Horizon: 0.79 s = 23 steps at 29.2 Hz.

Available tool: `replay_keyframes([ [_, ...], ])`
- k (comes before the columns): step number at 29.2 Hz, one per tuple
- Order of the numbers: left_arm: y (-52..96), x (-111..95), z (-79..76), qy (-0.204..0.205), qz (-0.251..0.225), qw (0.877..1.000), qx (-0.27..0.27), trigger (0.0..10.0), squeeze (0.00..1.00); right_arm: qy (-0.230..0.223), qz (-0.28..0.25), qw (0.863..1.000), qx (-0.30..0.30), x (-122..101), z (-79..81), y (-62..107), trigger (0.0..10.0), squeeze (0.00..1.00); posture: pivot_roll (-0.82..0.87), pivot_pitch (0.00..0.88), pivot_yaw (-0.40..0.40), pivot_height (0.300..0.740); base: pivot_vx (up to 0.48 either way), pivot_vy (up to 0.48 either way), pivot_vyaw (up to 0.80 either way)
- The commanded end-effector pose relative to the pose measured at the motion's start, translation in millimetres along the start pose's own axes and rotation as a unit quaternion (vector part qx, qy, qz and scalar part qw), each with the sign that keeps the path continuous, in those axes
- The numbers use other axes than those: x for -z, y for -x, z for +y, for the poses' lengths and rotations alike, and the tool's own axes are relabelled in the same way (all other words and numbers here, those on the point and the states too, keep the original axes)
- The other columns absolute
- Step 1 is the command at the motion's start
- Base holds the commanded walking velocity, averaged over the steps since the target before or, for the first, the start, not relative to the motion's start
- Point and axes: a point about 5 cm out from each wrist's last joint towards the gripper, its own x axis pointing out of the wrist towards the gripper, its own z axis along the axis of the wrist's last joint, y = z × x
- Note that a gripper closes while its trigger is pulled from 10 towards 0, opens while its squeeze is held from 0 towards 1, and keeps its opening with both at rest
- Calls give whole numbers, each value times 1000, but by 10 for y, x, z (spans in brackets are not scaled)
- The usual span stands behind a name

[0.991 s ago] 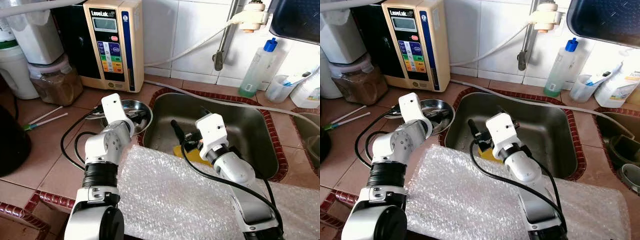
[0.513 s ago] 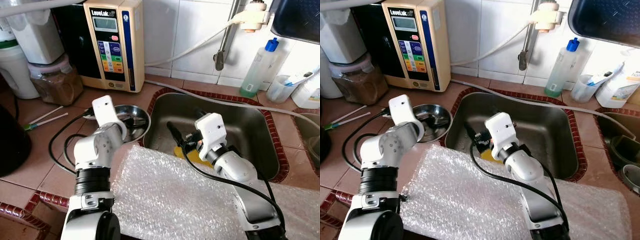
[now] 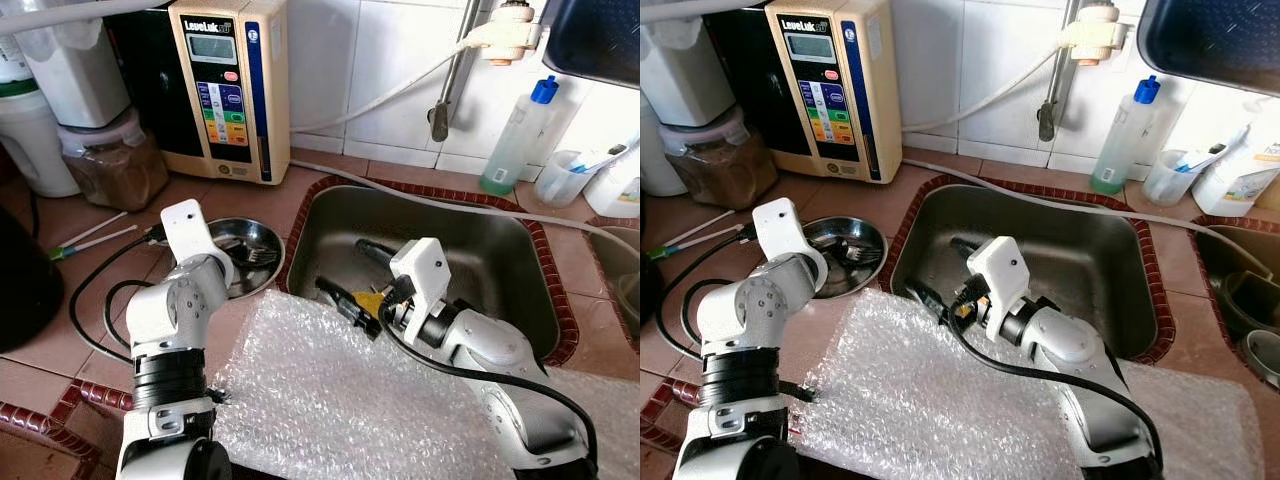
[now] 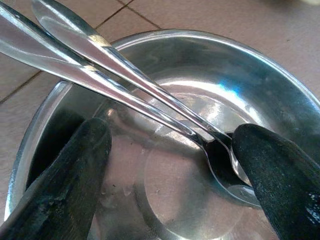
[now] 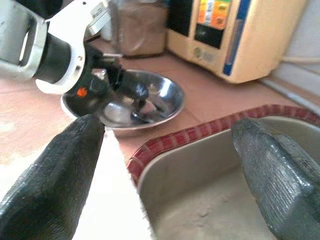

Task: Kitchen organization

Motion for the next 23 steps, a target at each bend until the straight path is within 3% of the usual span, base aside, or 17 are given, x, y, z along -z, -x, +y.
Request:
replay_keyframes([
  [1,23,48,53,-3,9,1000,-13,10000,0,1,-5,1000,-16,-46,39,20,10000,0,128,0,22,740,0,0,0],
  [10,142,114,116,-3,16,1000,-15,10000,0,-3,7,999,-31,-30,40,9,10000,0,144,0,11,740,0,0,0],
  [19,274,-17,-75,-47,-38,998,26,10000,0,7,12,999,-34,-23,25,-22,10000,0,137,0,6,740,0,0,0],
  [23,415,-45,-129,-62,-44,996,48,10000,0,10,15,999,-35,-18,12,-25,10000,0,140,0,4,740,0,0,0],
])
